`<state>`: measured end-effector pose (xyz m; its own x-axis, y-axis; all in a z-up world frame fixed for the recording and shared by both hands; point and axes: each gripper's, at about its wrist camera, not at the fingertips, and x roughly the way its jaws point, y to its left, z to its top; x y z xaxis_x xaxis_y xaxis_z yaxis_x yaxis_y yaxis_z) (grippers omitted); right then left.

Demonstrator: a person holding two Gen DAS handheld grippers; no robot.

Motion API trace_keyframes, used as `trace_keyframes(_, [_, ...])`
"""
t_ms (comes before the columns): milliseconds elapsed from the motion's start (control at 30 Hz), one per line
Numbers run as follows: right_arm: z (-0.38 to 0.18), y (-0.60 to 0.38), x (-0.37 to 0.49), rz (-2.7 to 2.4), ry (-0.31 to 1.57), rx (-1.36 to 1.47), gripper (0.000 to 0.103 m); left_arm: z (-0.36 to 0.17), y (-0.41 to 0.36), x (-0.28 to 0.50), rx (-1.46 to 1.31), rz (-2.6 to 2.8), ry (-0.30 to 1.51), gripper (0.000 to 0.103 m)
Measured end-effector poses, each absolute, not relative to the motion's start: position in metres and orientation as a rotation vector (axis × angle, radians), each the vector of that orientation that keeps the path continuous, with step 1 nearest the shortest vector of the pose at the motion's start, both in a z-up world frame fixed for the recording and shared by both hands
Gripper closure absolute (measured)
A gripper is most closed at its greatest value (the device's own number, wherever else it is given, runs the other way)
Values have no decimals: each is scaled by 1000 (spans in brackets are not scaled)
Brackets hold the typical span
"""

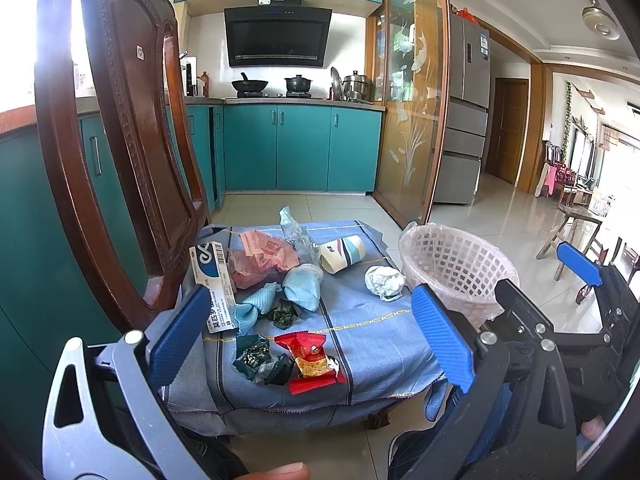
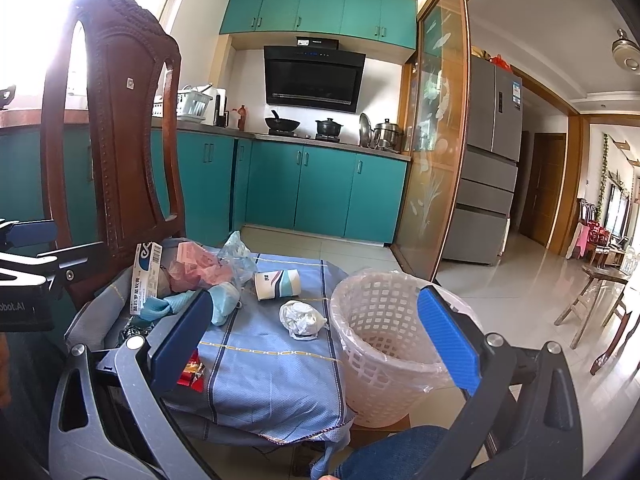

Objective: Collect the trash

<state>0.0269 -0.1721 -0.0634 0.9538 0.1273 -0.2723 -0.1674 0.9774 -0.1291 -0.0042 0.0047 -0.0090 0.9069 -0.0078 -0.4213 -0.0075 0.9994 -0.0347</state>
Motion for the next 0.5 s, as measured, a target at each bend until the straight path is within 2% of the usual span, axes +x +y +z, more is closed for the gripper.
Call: trace_keyframes(500, [-63, -172, 27, 149, 269, -151, 3, -10, 6, -1, -37, -1, 441, 3])
